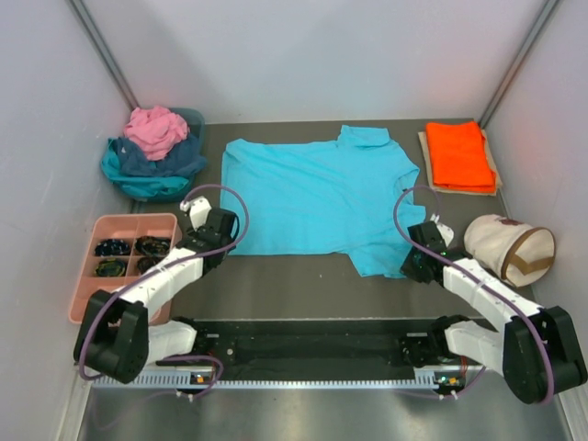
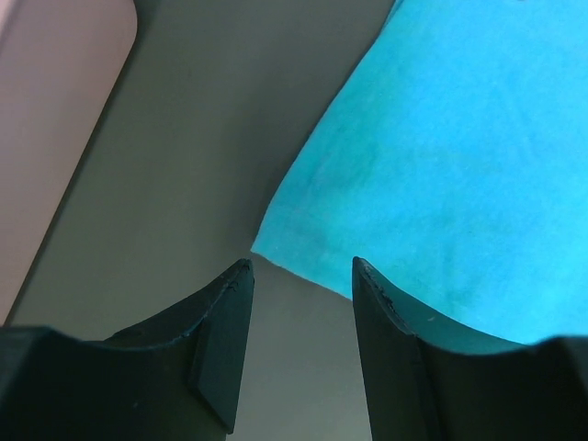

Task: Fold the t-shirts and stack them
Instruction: Flatten the tshirt out, then fold the tshirt

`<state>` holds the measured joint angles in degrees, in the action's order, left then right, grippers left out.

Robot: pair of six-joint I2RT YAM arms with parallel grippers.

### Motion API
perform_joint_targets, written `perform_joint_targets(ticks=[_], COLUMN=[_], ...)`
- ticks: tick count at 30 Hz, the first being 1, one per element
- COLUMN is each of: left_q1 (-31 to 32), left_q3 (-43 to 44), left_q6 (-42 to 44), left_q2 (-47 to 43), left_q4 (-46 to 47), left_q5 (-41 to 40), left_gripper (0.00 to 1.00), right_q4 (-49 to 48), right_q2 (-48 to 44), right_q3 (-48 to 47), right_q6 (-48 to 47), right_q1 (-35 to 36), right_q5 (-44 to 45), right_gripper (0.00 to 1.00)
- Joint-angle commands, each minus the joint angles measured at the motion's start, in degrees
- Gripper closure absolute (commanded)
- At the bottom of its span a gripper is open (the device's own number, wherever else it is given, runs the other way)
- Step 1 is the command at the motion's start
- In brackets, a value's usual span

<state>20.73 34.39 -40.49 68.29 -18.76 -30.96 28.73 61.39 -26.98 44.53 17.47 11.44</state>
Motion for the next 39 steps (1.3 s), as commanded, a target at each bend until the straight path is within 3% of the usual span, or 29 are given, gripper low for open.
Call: perform_joint_targets(ticks=[1, 12, 23, 39], left_q1=[-0.25, -4.63, -7.28, -7.28], left_q3=[-0.38, -0.91, 0.94, 1.38], left_q6=[-4.06, -6.97, -3.46, -2.93], left_q2=[2.28, 4.30, 8.52, 2.46], left_q4=[-1.89, -2.86, -0.13, -1.89], left_q5=[-2.08, -1.83, 2.39, 3.19], left_gripper=[0.48, 0.51, 0.56, 0.57], right_q4=[-1.92, -2.54, -3.15, -4.21], right_q2=[0.14, 0.93, 2.07, 4.44], right_q3=[-0.53, -1.23, -1.14, -1.67], right_q6=[-0.94, -1.38, -1.55, -1.73], right_q1=[0.46, 0.54, 0.37, 0.46], right_q5=[-0.81, -1.86, -2.13, -3.09], right_gripper=[1.00, 1.00, 1.00, 1.00])
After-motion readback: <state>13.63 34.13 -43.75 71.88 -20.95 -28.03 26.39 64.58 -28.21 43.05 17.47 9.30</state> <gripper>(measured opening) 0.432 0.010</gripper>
